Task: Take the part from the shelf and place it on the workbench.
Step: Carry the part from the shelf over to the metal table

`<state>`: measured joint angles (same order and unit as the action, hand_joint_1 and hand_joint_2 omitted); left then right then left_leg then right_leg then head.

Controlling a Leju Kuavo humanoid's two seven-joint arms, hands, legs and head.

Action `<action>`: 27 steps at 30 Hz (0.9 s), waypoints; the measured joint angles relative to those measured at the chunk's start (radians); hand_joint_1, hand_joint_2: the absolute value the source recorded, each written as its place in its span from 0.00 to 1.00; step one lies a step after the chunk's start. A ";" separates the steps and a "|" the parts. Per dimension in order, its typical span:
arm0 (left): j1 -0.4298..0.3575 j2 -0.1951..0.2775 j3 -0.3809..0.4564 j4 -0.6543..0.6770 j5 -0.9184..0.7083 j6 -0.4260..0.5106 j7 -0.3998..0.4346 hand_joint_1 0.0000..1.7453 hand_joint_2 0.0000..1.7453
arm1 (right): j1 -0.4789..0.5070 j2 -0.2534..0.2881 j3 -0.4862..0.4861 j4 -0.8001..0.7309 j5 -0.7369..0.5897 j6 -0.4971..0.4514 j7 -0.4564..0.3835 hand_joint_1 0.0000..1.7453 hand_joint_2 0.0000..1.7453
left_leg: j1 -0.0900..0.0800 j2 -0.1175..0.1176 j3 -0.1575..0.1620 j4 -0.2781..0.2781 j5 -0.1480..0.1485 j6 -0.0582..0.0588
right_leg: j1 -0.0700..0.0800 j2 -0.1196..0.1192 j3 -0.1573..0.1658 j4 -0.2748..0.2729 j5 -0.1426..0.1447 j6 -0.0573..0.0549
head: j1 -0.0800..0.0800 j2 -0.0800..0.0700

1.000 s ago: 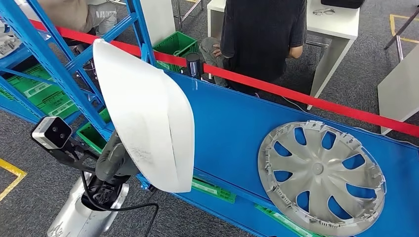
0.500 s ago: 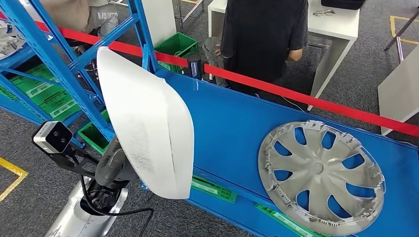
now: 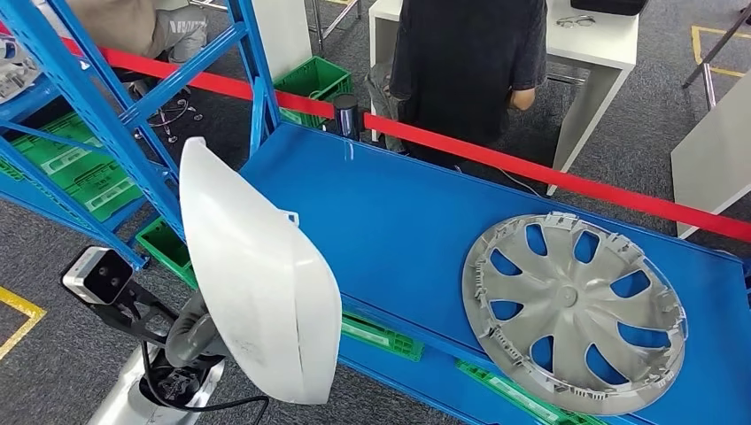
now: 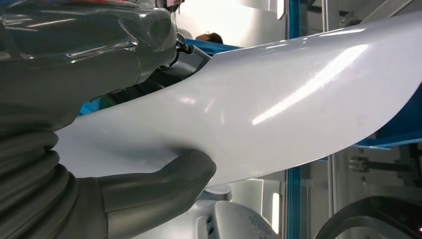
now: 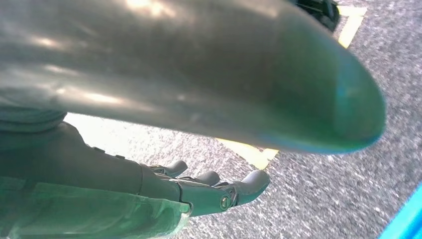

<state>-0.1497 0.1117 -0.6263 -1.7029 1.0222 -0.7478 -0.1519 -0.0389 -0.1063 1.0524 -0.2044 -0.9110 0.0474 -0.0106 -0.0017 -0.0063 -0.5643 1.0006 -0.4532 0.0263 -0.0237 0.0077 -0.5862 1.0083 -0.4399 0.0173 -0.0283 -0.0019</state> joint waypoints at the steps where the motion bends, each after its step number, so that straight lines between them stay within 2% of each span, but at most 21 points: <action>1: 0.006 0.001 0.001 0.000 -0.001 -0.009 0.000 1.00 1.00 | 0.001 -0.001 0.001 0.000 0.002 -0.002 0.000 0.00 0.00 | 0.001 0.002 0.000 -0.008 0.008 0.006 | 0.000 0.000 -0.003 0.001 -0.002 0.004 | 0.001 0.000; 3: 0.010 0.000 0.002 0.002 0.006 -0.029 0.002 1.00 1.00 | 0.000 -0.006 0.002 0.001 0.005 -0.006 0.000 0.00 0.00 | 0.004 0.007 -0.005 -0.027 0.028 0.021 | 0.001 -0.001 -0.027 0.047 -0.041 0.001 | 0.002 0.000; 5: 0.010 -0.002 0.001 0.016 0.020 -0.054 0.007 1.00 1.00 | -0.006 -0.013 0.002 0.001 0.006 -0.013 0.000 0.00 0.00 | 0.002 0.010 -0.020 -0.032 0.043 0.030 | 0.001 -0.002 -0.075 0.175 -0.116 -0.011 | 0.004 0.000; 6: 0.011 -0.004 0.000 0.028 0.025 -0.066 0.008 1.00 1.00 | -0.010 -0.016 0.002 0.001 0.005 -0.017 0.000 0.00 0.00 | -0.001 0.011 -0.030 -0.031 0.050 0.031 | 0.001 -0.002 -0.095 0.239 -0.145 -0.012 | 0.004 0.000; 7: 0.011 -0.006 -0.001 0.040 0.028 -0.074 0.009 1.00 1.00 | -0.013 -0.020 0.002 0.001 0.004 -0.019 0.000 0.00 0.00 | -0.003 0.011 -0.040 -0.030 0.057 0.031 | 0.000 -0.002 -0.101 0.278 -0.160 -0.008 | 0.004 0.000; 8: 0.011 -0.007 -0.002 0.050 0.028 -0.079 0.009 1.00 1.00 | -0.016 -0.024 0.002 0.001 0.003 -0.021 0.000 0.00 0.00 | -0.004 0.011 -0.050 -0.029 0.065 0.030 | 0.000 -0.002 -0.087 0.276 -0.158 -0.001 | 0.004 0.000; 9: 0.011 -0.008 -0.003 0.058 0.029 -0.081 0.009 1.00 1.00 | -0.018 -0.027 0.002 0.001 0.002 -0.022 0.000 0.00 0.00 | -0.005 0.011 -0.059 -0.027 0.072 0.028 | 0.000 -0.002 -0.052 0.233 -0.142 0.008 | 0.004 0.000; 10: 0.011 -0.009 -0.003 0.064 0.029 -0.083 0.009 1.00 1.00 | -0.021 -0.030 0.002 0.001 0.001 -0.023 0.000 0.00 0.00 | -0.005 0.011 -0.069 -0.023 0.078 0.025 | 0.000 -0.003 -0.001 0.159 -0.121 0.016 | 0.004 0.000; 11: 0.011 -0.009 -0.003 0.069 0.030 -0.083 0.009 1.00 1.00 | -0.025 -0.032 0.002 0.001 0.001 -0.023 0.000 0.00 0.00 | -0.006 0.010 -0.080 -0.017 0.084 0.021 | 0.001 -0.004 0.050 0.083 -0.108 0.016 | 0.004 0.000; 12: 0.011 -0.010 -0.003 0.073 0.031 -0.084 0.009 1.00 1.00 | -0.028 -0.034 0.002 0.001 0.000 -0.024 0.000 0.00 0.00 | -0.007 0.010 -0.087 -0.012 0.089 0.016 | 0.003 -0.003 0.084 0.028 -0.097 0.013 | 0.003 0.000; 13: 0.011 -0.011 -0.004 0.076 0.032 -0.085 0.008 1.00 1.00 | -0.030 -0.035 0.002 0.001 0.000 -0.024 0.000 0.00 0.00 | -0.008 0.010 -0.092 -0.008 0.094 0.011 | 0.006 -0.002 0.101 -0.004 -0.095 0.005 | 0.004 0.000; 16: 0.011 -0.013 -0.004 0.085 0.034 -0.092 0.003 1.00 1.00 | -0.032 -0.035 0.002 0.001 -0.001 -0.024 0.000 0.00 0.00 | -0.005 0.009 -0.098 -0.003 0.107 -0.005 | 0.007 -0.002 0.088 -0.011 -0.083 -0.018 | 0.005 0.000; 17: 0.012 -0.013 -0.004 0.088 0.036 -0.095 -0.001 1.00 1.00 | -0.033 -0.034 0.002 0.000 -0.002 -0.024 0.001 0.00 0.00 | -0.003 0.007 -0.106 0.008 0.091 -0.012 | 0.005 -0.004 0.082 -0.012 -0.074 -0.026 | 0.004 0.000; 18: 0.013 -0.012 -0.004 0.091 0.039 -0.098 -0.007 1.00 1.00 | -0.035 -0.034 0.001 0.000 -0.002 -0.025 0.002 0.00 0.00 | 0.000 0.006 -0.117 0.035 0.056 -0.019 | 0.002 -0.006 0.073 -0.013 -0.063 -0.033 | 0.004 0.000; 20: 0.017 -0.006 -0.004 0.097 0.045 -0.100 -0.020 1.00 1.00 | -0.038 -0.033 -0.001 -0.002 -0.002 -0.030 0.002 0.00 0.00 | 0.007 0.005 -0.147 0.145 -0.049 -0.034 | 0.001 -0.008 0.053 -0.012 -0.042 -0.041 | 0.001 0.000; 21: 0.020 -0.002 -0.005 0.101 0.046 -0.101 -0.028 1.00 1.00 | -0.039 -0.033 -0.002 -0.004 -0.001 -0.032 0.002 0.00 0.00 | 0.011 0.005 -0.159 0.210 -0.089 -0.040 | 0.002 -0.008 0.041 -0.011 -0.033 -0.042 | 0.001 0.000; 22: 0.025 0.003 -0.006 0.105 0.045 -0.101 -0.034 1.00 1.00 | -0.039 -0.031 -0.002 -0.007 0.001 -0.033 0.003 0.00 0.00 | 0.013 0.006 -0.162 0.260 -0.107 -0.043 | 0.003 -0.008 0.030 -0.010 -0.023 -0.041 | 0.001 0.000; 23: 0.030 0.008 -0.007 0.107 0.042 -0.101 -0.038 1.00 1.00 | -0.039 -0.030 -0.002 -0.010 0.004 -0.033 0.006 0.00 0.00 | 0.014 0.006 -0.151 0.281 -0.104 -0.044 | 0.003 -0.008 0.019 -0.009 -0.015 -0.039 | 0.001 0.000; 24: 0.035 0.012 -0.008 0.108 0.039 -0.099 -0.040 1.00 1.00 | -0.039 -0.028 -0.002 -0.012 0.008 -0.031 0.012 0.00 0.00 | 0.015 0.005 -0.121 0.263 -0.084 -0.043 | 0.004 -0.008 0.008 -0.009 -0.007 -0.037 | 0.001 0.000; 25: 0.039 0.016 -0.009 0.109 0.036 -0.097 -0.041 1.00 1.00 | -0.039 -0.025 -0.002 -0.015 0.013 -0.027 0.020 0.00 0.00 | 0.014 0.005 -0.074 0.209 -0.061 -0.038 | 0.005 -0.007 0.000 -0.009 0.000 -0.034 | 0.001 0.000; 27: 0.042 0.022 -0.010 0.106 0.034 -0.092 -0.041 1.00 1.00 | -0.038 -0.017 -0.001 -0.021 0.020 -0.018 0.037 0.00 0.00 | 0.010 0.002 0.035 0.060 -0.048 -0.022 | 0.007 -0.007 -0.010 -0.008 0.013 -0.027 | 0.001 0.000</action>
<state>-0.1077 0.1336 -0.6367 -1.5965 1.0561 -0.8395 -0.1925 -0.0772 -0.1237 1.0511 -0.2253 -0.8909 0.0298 0.0261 0.0084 -0.0043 -0.5297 1.0603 -0.5013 0.0042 -0.0169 0.0003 -0.5964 0.9998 -0.4269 -0.0098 -0.0272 -0.0019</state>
